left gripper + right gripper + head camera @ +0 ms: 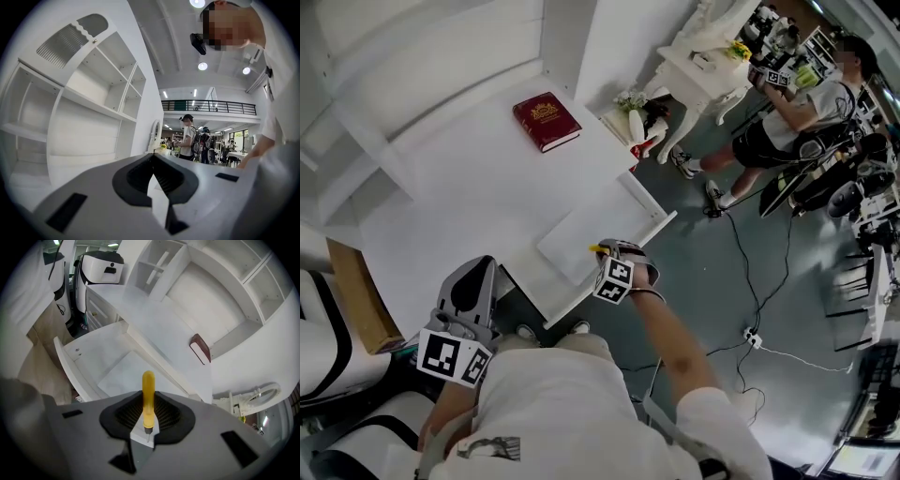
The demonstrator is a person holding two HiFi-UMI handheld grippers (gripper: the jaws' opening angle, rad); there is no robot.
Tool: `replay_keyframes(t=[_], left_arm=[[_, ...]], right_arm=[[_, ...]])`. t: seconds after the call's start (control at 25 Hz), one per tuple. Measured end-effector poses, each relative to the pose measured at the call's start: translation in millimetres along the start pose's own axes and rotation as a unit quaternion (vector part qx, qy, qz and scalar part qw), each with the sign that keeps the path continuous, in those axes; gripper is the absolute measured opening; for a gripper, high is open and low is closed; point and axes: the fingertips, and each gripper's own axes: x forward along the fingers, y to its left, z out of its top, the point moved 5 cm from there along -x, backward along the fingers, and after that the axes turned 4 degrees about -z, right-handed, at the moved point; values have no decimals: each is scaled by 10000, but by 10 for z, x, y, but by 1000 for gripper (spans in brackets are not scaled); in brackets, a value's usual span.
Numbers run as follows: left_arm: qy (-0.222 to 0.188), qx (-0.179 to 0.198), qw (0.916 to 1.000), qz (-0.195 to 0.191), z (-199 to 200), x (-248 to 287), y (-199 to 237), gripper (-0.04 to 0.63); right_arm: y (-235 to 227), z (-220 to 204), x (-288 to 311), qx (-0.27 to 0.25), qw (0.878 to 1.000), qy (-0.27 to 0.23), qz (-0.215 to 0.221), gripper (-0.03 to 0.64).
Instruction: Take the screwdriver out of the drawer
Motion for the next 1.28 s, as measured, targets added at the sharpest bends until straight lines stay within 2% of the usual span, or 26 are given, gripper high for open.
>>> replay_keyframes(t=[0.2,0.4,0.68,0.88,1.0,1.16,1.28], left_arm=[[-45,76,10000,-39,46,123,-124,15],[-43,126,9999,37,42,246,-197,17],[-176,307,9991,253,148,343,-238,15],[-273,391,9979,445,236,366,-227,17],[-339,442,9971,522,291,386,-217,15],[-452,539,9956,625,380,390,-199,16],[-551,633,9940,698,474,371,-162,16]], right_arm=[[-165,-90,-135,527,9983,-211,-148,81],[-357,-186,-299,1240,9902,-574,-296,81],[-624,-340,-564,2154,9684,-1150,-513,81],[-864,-384,-817,2569,9509,-1577,-698,81],[-1121,-381,-1036,2849,9352,-1903,-893,81],[-1526,-418,-1485,3498,8942,-2502,-1247,81],[-1789,-466,-1850,3710,8695,-2872,-1542,81]])
